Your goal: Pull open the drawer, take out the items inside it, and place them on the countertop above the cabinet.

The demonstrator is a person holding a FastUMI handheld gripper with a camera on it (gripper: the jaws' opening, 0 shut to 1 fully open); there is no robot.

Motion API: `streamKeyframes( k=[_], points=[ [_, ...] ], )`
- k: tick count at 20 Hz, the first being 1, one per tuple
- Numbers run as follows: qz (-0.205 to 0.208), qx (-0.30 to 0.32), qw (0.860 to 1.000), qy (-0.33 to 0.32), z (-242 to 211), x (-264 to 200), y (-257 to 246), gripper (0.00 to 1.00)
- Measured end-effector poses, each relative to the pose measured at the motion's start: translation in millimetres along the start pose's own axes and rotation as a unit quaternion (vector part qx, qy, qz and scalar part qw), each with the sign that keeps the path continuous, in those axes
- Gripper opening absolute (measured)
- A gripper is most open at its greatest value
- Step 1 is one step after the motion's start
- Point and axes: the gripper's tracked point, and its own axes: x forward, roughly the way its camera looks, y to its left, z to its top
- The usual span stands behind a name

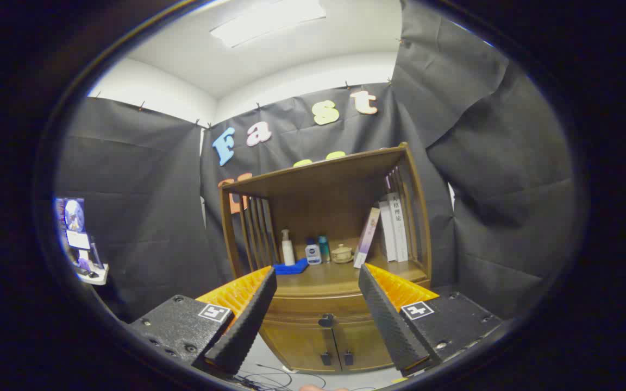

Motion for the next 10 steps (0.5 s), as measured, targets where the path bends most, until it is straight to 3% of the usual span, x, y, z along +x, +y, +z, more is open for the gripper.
streamKeyframes(
  k=[10],
  points=[
    [0.013,-0.014,1.000,-0.005,6.0,-0.5,11.2,0.99]
  ],
)
